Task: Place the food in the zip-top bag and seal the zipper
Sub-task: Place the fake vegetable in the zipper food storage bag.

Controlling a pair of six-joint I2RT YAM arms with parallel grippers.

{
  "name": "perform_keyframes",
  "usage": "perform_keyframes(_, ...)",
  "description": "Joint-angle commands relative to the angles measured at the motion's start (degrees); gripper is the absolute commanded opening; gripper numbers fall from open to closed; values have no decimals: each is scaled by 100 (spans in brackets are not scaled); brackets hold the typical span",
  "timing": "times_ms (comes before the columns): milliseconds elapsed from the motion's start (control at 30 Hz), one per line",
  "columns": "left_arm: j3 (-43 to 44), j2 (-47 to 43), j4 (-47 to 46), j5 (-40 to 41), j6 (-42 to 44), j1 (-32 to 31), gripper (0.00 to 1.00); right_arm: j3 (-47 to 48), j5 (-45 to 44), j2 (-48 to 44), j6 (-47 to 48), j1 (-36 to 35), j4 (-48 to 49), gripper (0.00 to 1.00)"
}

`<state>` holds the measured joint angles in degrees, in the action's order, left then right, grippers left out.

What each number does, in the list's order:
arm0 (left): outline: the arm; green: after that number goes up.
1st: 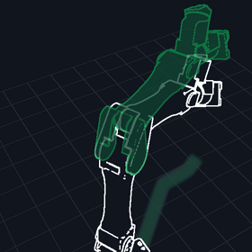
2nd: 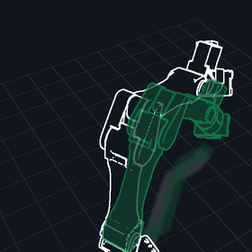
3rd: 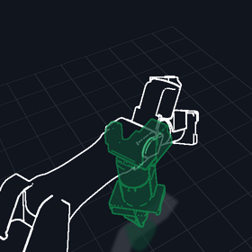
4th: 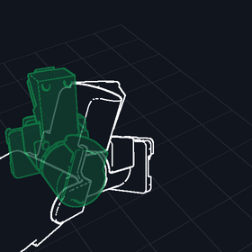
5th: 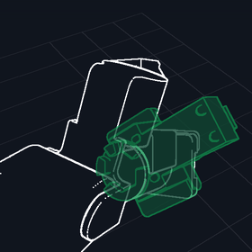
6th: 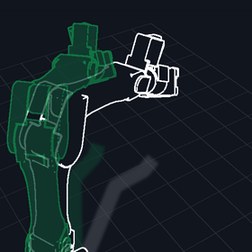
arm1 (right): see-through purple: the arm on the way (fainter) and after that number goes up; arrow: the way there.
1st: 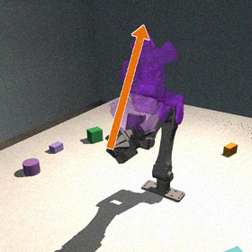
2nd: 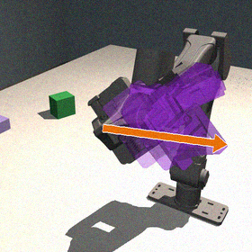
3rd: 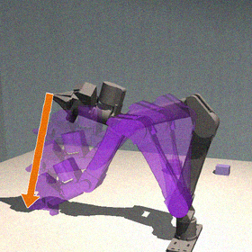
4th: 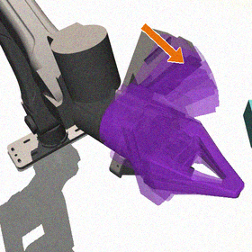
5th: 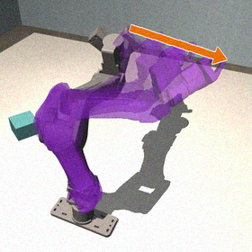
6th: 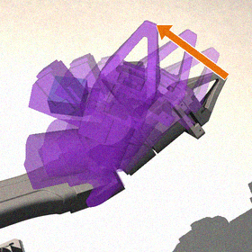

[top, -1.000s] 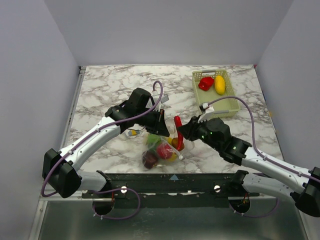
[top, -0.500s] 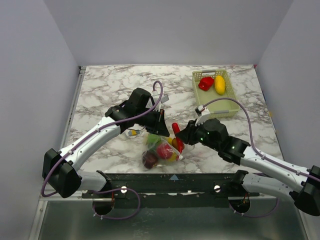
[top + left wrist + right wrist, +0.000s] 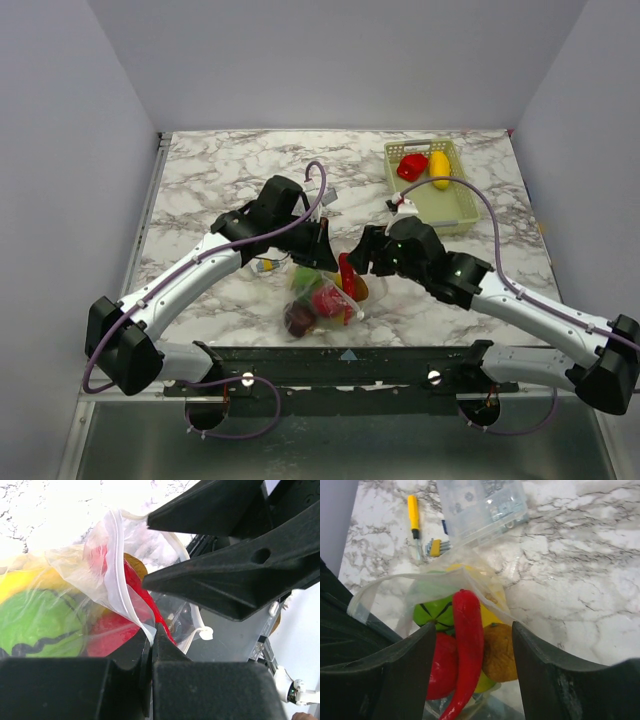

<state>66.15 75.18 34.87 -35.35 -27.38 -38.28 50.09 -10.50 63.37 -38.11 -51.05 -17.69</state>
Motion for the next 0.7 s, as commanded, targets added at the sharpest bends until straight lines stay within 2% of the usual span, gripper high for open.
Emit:
perform_keyframes(0, 278, 89, 68, 214, 67, -8, 0, 63, -489, -362, -374, -28, -1003, 66)
perform_keyframes(100, 406, 126, 218, 158, 48, 2, 0, -95, -368, -712, -540, -29, -1309, 66)
perform_keyframes(233, 459, 112, 350, 305, -17, 5, 0, -316, -796, -1252, -788, -33, -1775, 74)
perform_keyframes(300, 457, 120, 399, 352, -48, 5, 0, -399, -863, -1339, -826, -33, -1869, 79)
perform_keyframes(400, 531, 138, 542, 410, -64, 14, 0, -602, -888, -1197, -932, -33, -1729, 80)
perform_keyframes(567, 628, 62, 726, 565, -76, 22, 0, -836, -901, -577, -1094, -28, -1385, 69)
perform_keyframes(600, 647, 51, 788, 606, -59, 21, 0, -854, -889, -498, -1089, -28, -1287, 64)
perform_keyframes(667, 678, 10, 865, 700, -24, 30, 0, -898, -699, -425, -1020, -28, -1007, 48)
